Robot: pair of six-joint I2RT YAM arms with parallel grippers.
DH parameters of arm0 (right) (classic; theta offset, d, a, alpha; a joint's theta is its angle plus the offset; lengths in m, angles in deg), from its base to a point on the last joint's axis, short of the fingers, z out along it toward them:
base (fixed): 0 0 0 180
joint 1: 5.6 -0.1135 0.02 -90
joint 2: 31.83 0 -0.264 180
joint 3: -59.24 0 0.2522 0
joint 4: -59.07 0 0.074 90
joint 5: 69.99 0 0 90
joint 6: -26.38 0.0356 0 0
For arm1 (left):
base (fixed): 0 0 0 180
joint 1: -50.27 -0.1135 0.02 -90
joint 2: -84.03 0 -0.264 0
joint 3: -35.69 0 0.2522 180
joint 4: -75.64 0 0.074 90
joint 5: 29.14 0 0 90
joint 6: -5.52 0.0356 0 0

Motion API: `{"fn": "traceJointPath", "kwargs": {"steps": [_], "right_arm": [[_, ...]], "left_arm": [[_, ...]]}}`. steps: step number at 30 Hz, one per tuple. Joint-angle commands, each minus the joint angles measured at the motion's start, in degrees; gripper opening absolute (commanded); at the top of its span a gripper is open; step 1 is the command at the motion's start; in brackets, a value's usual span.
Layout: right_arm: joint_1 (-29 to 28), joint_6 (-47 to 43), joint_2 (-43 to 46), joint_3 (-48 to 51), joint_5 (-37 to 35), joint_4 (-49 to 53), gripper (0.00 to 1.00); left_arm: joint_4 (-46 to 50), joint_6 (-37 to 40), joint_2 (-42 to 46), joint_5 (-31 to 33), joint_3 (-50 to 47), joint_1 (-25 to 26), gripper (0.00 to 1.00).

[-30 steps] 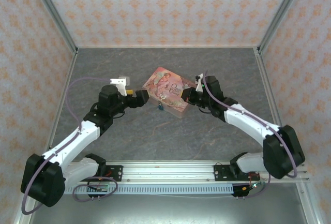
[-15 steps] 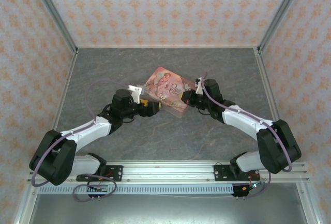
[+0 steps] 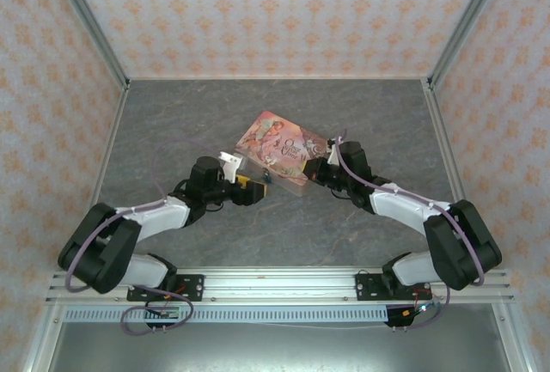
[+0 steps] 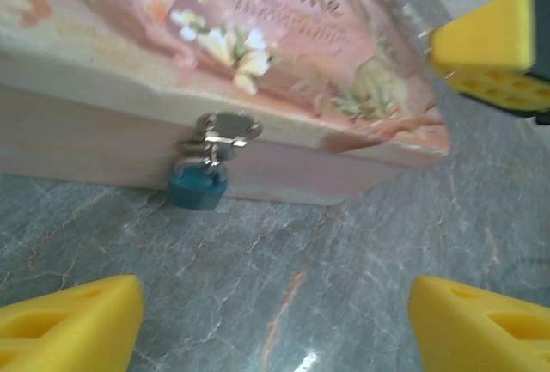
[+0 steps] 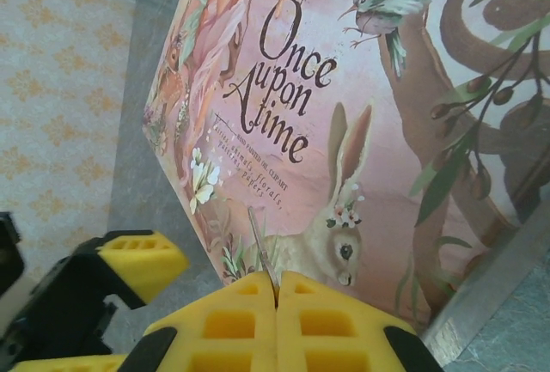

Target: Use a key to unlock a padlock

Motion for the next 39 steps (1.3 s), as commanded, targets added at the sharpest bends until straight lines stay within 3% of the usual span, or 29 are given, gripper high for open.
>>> {"fn": "traceJointPath", "kwargs": {"steps": [1,21,34,39], "right_arm": [[0.0,0.5,-0.2,-0.4,-0.9,-2.0,0.00],[0.0,-1.0,-2.0,-0.2,-4.0,3.9,0.00],[0.0,-1.0,-2.4,-0.2,-3.6,3.6,0.00],[0.0,-0.7,-2.7,0.0,-3.3,3.0,0.00]], "left_arm": [[-5.7,2.2,-3.9,-2.6,2.0,-1.6,0.79],[-13.0,4.5,-20.3,-8.5,9.1,-2.6,0.67],[-14.5,3.8,-23.6,-8.7,10.4,-2.5,0.61],[-14.5,3.2,-23.7,-8.1,10.8,-2.3,0.53]]}}
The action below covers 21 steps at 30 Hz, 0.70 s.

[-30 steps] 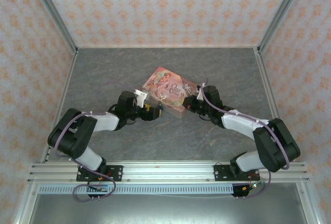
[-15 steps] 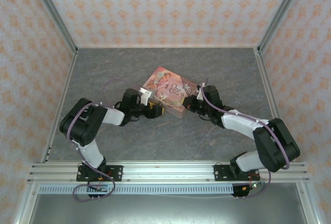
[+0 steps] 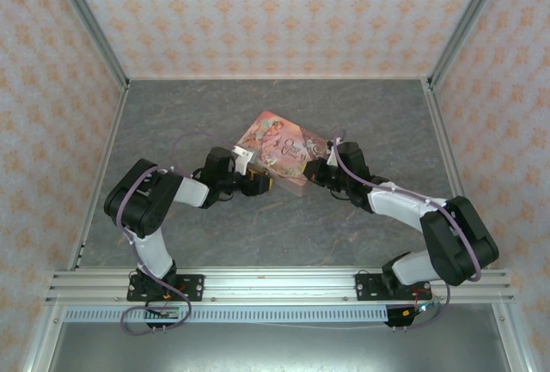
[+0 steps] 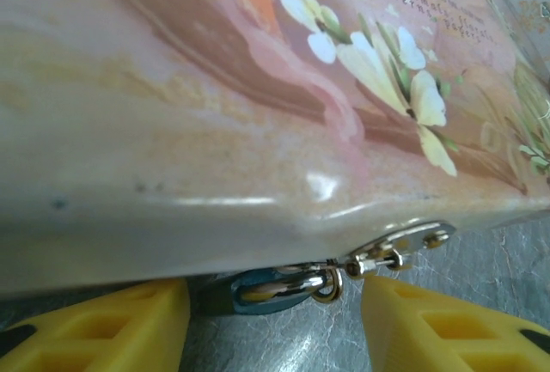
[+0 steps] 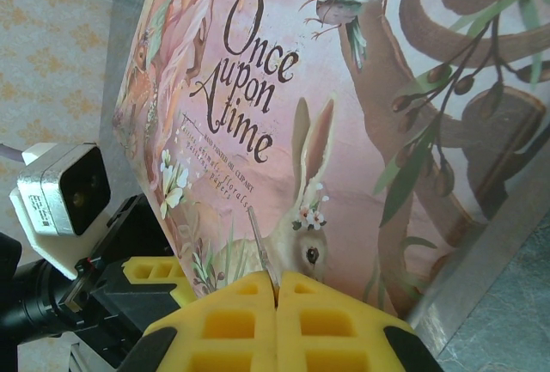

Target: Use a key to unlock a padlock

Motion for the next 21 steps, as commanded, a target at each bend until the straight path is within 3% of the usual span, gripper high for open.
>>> {"fn": "traceJointPath", "kwargs": {"steps": [1,21], "right_arm": [[-0.1,-0.7,-1.0,0.1,-1.7,2.1,0.00],[-0.4,-1.3,-1.2,-0.6,-1.3,3.0,0.00]], "left_arm": [[-2.5,0.2,-0.7,-0.5,1.9,0.0,0.52],[2.4,-0.8,-0.2,5.7,4.3,1.9,0.42]]}}
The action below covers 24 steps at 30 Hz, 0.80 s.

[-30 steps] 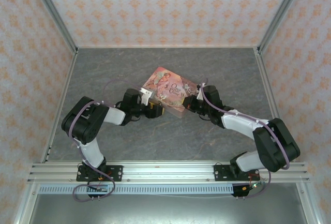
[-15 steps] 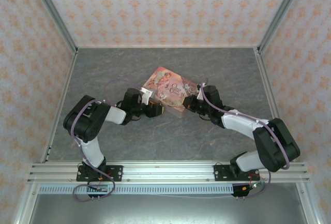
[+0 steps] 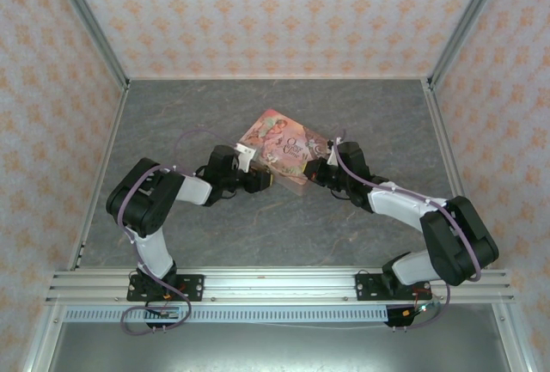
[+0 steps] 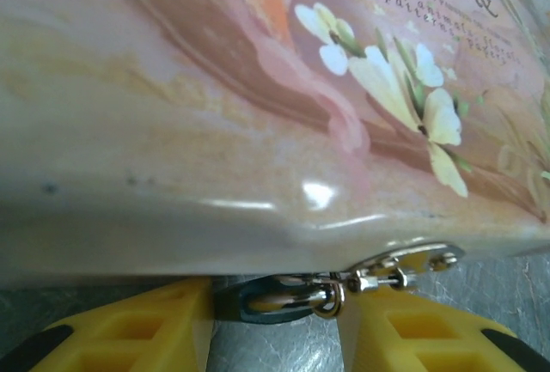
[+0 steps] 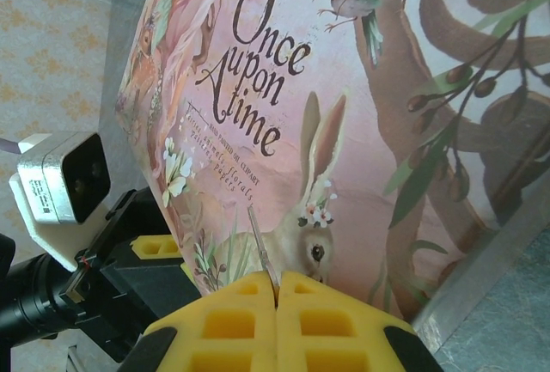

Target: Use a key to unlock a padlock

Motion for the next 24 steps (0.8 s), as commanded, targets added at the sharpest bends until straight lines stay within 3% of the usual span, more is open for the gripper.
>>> {"fn": "traceJointPath", "kwargs": {"steps": [1,12,24], "right_arm": [[-0.4,-1.1,-1.2,-0.5,-1.2,2.9,0.00],[-0.7,-1.1,-1.6,-1.0,-1.1,2.9,0.00],[-0.8,-2.0,0.0,-0.8,-2.0,2.9,0.00]], "left_arm": [[0.7,0.1,0.5,1.9,2.1,0.6,0.42],[3.8,0.9,0.5,5.8,3.6,2.8,0.38],[4.3,-1.5,2.0,7.0,3.7,2.9,0.27]]}}
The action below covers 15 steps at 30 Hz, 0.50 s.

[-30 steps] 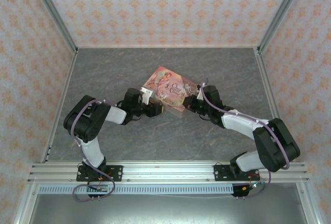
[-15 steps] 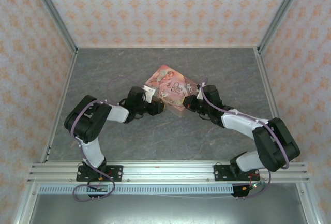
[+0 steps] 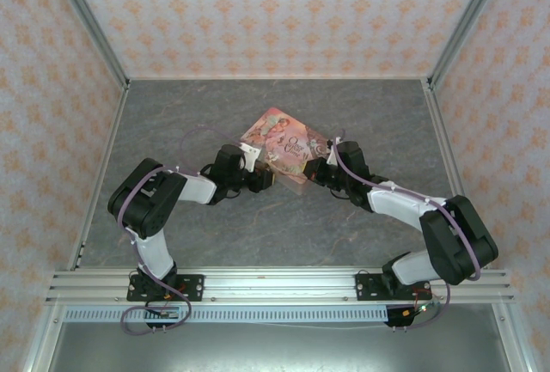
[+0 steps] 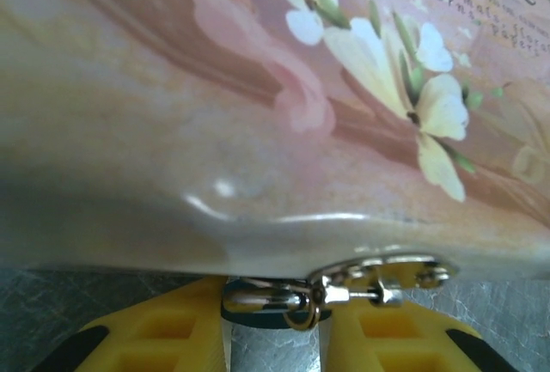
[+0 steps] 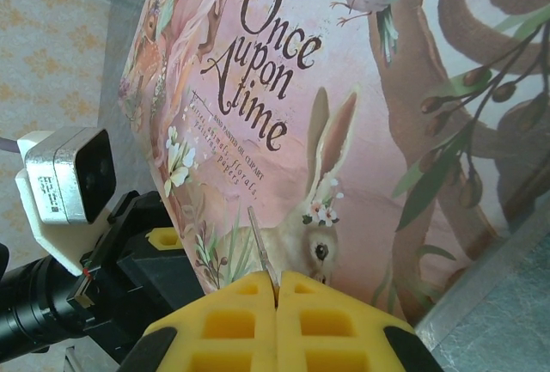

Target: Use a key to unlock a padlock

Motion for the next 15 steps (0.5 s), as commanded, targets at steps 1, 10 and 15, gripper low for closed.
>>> {"fn": "traceJointPath", "kwargs": {"steps": [1,10,15], "right_arm": [[-0.7,-2.2,0.9,-0.7,-2.1,3.1,0.00],[-1.0,-11.5,10.5,-1.8,-7.7,8.9,0.00],[-3.7,-18.9,18.0,1.1,-9.7,11.3,0.00]], "left_arm": [[0.6,-1.5,2.4,1.5,1.5,0.4,0.26],[9.8,-15.5,7.7,0.6,3.7,0.9,0.23],[15.0,-23.8,10.4,0.1,5.0,2.4,0.24]]}}
